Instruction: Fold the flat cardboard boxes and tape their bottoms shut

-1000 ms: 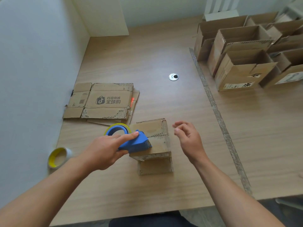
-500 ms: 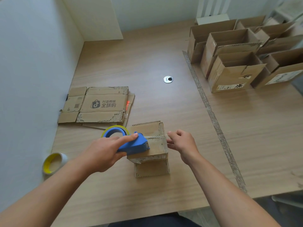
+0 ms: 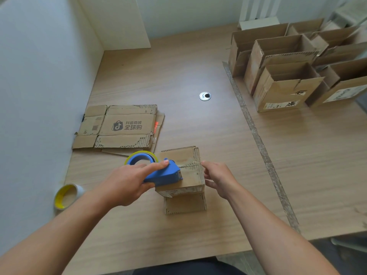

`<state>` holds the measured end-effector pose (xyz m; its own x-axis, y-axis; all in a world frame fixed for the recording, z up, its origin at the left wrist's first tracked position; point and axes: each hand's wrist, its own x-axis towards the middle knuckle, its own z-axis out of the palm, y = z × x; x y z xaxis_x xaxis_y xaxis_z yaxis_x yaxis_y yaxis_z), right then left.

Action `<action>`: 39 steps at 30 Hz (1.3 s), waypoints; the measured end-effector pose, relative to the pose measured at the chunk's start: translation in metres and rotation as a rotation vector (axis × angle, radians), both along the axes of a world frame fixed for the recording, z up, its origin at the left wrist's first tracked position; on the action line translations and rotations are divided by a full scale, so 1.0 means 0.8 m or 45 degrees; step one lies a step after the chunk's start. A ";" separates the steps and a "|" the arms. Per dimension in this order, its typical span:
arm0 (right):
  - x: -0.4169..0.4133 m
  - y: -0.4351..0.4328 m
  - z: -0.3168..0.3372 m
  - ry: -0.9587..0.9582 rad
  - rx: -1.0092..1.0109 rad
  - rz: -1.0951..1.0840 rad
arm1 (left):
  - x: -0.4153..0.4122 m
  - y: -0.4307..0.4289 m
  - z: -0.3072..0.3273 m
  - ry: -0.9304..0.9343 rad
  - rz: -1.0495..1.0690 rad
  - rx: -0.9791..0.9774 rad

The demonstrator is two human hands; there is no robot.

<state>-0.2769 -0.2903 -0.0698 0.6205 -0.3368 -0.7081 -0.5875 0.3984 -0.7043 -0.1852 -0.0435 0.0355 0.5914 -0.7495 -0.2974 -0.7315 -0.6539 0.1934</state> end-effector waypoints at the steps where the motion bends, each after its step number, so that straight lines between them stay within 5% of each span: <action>1: 0.000 0.001 0.002 0.021 0.030 0.014 | 0.000 0.000 0.000 0.002 -0.004 -0.002; 7: -0.003 -0.003 -0.002 0.086 -0.024 0.099 | 0.001 0.001 0.000 0.000 -0.008 -0.019; 11: -0.019 -0.001 0.010 -0.054 -0.748 0.285 | 0.001 0.002 -0.001 -0.019 -0.016 -0.022; 13: -0.017 0.006 0.024 -0.181 -0.882 0.260 | 0.001 0.001 -0.002 -0.016 -0.011 -0.033; 27: 0.003 0.025 0.012 -0.146 -0.566 0.250 | 0.019 -0.008 0.020 -0.033 -0.080 -0.039; 39: 0.004 0.039 0.020 -0.156 -0.668 0.248 | 0.059 0.010 0.047 0.170 0.002 0.096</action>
<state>-0.2736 -0.2592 -0.0536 0.7732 -0.4952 -0.3962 -0.5168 -0.1299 -0.8462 -0.1383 -0.0358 0.0735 0.5439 -0.7212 -0.4289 -0.7013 -0.6714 0.2396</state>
